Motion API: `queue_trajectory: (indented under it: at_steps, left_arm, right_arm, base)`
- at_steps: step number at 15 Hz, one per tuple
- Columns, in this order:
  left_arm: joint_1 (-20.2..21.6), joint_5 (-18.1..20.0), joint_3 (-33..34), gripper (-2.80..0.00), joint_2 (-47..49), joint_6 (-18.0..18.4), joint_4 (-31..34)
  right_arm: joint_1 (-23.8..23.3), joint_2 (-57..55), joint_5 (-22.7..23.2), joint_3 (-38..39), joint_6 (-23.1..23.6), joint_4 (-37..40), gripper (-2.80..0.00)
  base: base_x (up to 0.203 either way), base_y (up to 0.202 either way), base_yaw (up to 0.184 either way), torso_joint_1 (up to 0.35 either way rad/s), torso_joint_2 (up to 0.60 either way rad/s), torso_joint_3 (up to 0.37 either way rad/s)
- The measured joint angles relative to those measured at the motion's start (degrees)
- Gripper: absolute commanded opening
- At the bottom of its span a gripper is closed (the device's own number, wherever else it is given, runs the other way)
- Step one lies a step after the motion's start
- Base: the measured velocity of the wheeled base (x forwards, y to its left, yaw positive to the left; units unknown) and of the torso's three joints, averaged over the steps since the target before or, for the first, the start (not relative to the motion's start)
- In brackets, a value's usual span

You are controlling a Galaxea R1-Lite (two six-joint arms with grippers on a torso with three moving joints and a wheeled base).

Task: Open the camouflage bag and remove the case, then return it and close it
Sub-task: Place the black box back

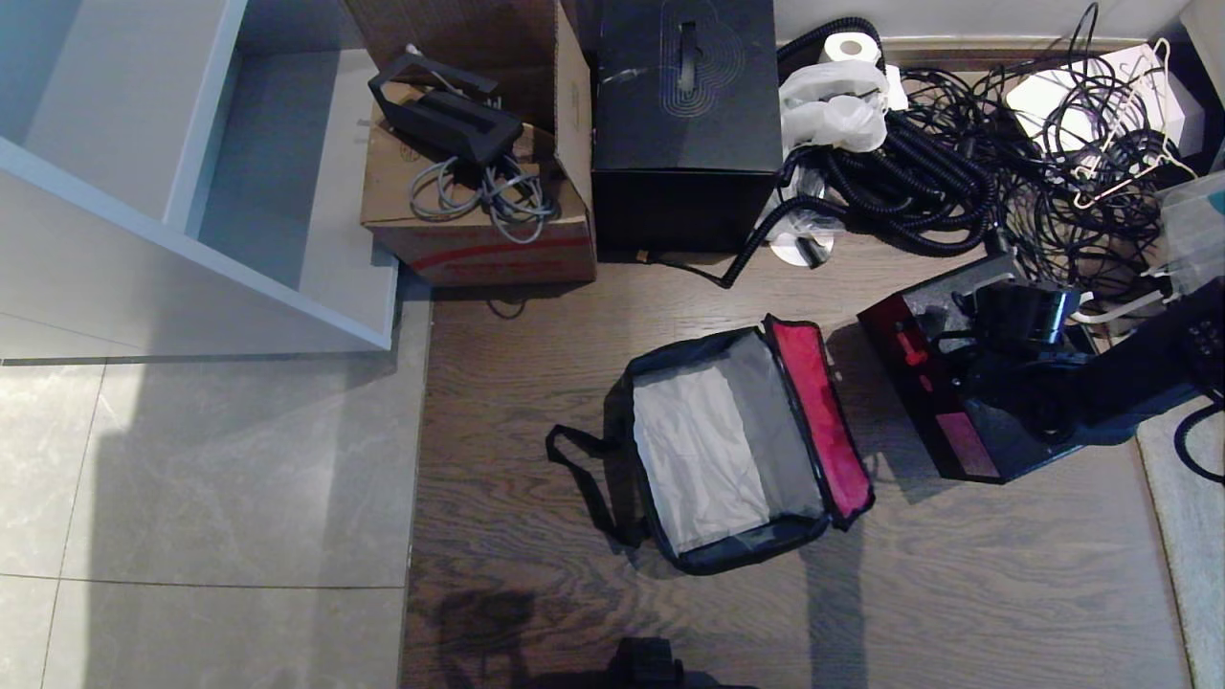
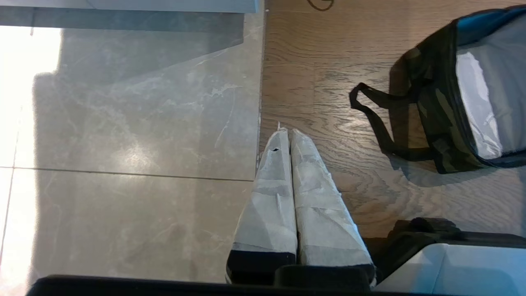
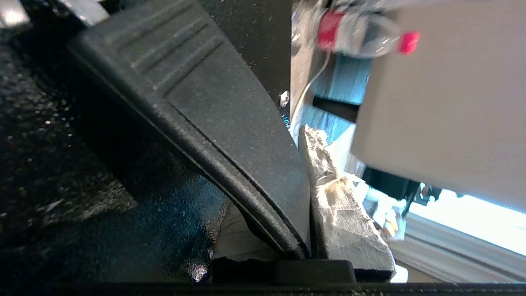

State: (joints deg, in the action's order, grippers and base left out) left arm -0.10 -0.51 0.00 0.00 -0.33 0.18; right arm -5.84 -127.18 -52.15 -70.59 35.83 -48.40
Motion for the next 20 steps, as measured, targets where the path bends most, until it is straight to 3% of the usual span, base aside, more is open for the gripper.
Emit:
queue_trajectory:
  at_steps: [7,16,20]
  left_arm:
    - [0.0,0.01,-0.01,-2.8,0.0,0.0,-0.01]
    - [0.0,0.0,-0.01,-2.8,0.0,-0.46,0.06]
    - [0.0,0.0,0.0,-2.8,0.0,-0.24,0.09]
  right_arm:
    - [5.41,15.16,2.8,7.06,0.3,-0.32,-2.8]
    - [5.73,17.68,2.86,6.65,0.36,-0.02,-2.8]
    - [5.73,17.7,3.05,6.85,0.22,-0.37,-2.8]
  base:
    - [0.0,0.0,0.0,0.0,0.0,0.0]
    - [0.0,0.0,0.0,0.0,0.0,0.0]
    - [-0.174,0.0,0.001,0.004,0.0,0.002]
